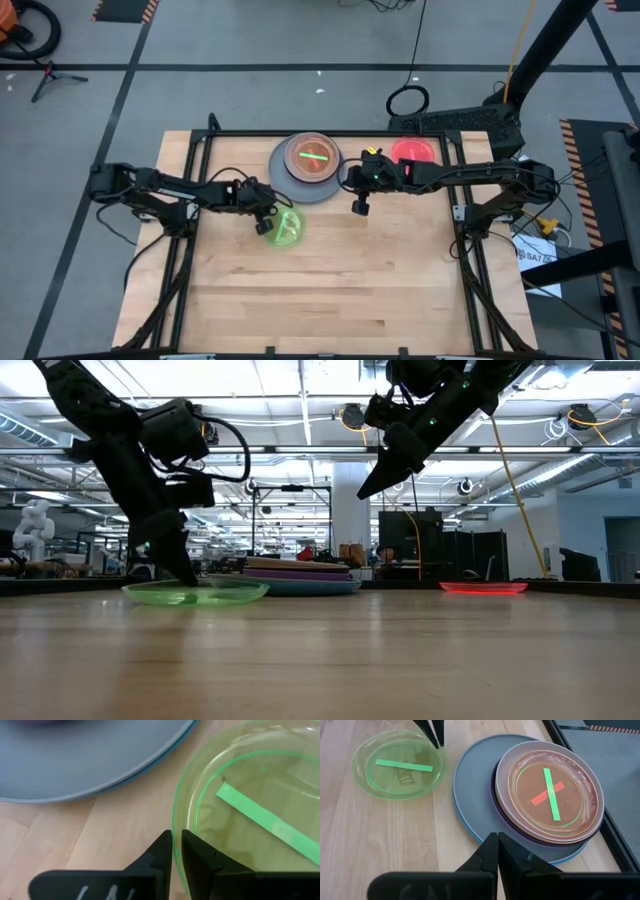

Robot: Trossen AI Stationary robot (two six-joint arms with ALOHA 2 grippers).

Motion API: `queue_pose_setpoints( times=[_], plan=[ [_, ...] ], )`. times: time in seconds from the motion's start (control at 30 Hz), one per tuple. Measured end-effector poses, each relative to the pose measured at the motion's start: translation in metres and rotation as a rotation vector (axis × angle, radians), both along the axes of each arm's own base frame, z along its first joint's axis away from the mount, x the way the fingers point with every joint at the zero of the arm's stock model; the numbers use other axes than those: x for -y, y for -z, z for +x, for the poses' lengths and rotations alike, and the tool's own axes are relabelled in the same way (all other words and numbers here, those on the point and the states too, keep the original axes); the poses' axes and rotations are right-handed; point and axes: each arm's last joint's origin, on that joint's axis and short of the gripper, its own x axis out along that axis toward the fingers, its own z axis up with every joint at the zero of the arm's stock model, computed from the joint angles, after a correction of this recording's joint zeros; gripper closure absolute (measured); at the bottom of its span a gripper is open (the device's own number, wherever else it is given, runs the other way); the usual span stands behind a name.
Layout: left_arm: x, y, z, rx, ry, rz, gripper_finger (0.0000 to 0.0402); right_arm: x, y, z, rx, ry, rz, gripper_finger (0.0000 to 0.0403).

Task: Stack plastic plates
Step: Stack the green plate on top of the other green plate

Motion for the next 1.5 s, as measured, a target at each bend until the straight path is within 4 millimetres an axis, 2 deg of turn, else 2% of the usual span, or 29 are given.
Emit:
queue_pose_setpoints(
  times=[0.47, 0.83, 0.93, 1.1, 1.27, 1.4, 1.5],
  plan=[
    [0.003, -0.026, 0.01, -0.057, 0.028, -0.005, 0.0358, 0.0, 0.0, 0.0, -0.001, 0.0, 0.001, 0.0403],
    [0.001, -0.06, 0.024, -0.073, 0.078, 0.023, 0.0358, 0.0, 0.001, -0.001, -0.009, 0.0, 0.002, 0.0403],
    [0.002, -0.066, 0.026, -0.083, 0.143, 0.038, 0.0358, 0.0, 0.001, -0.001, -0.01, 0.0, 0.003, 0.0403],
    [0.006, -0.063, 0.023, -0.125, 0.298, -0.012, 0.0358, 0.0, 0.002, -0.002, -0.031, 0.0, 0.007, 0.0403],
    [0.0, -0.058, 0.014, -0.161, 0.297, -0.163, 0.0358, -0.001, 0.004, -0.003, -0.045, 0.008, 0.018, 0.0403],
    [-0.006, -0.038, 0.003, -0.133, 0.33, -0.285, 0.0358, -0.001, 0.004, -0.003, -0.051, 0.008, 0.019, 0.0403],
    [-0.015, -0.022, -0.006, -0.127, 0.24, -0.302, 0.0358, -0.001, 0.004, -0.003, -0.049, 0.011, 0.025, 0.0403]
  ],
)
